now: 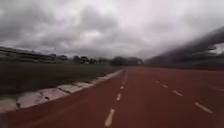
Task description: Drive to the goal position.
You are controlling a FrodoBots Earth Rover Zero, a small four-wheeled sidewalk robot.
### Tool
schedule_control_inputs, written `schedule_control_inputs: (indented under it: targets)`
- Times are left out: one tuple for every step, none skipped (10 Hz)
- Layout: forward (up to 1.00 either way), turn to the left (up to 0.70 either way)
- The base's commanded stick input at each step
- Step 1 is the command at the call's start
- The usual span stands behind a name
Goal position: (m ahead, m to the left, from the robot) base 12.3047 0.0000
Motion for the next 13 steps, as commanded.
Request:
schedule_control_inputs:
  targets:
    - [0.70, 0.00]
    - [0.70, 0.00]
    - [0.70, 0.00]
    - [0.70, 0.00]
    - [0.70, 0.00]
    - [0.70, 0.00]
    - [0.70, 0.00]
    - [0.70, 0.00]
    - [0.70, 0.00]
    - [0.70, 0.00]
    - [0.70, 0.00]
    - [0.70, 0.00]
    - [0.70, 0.00]
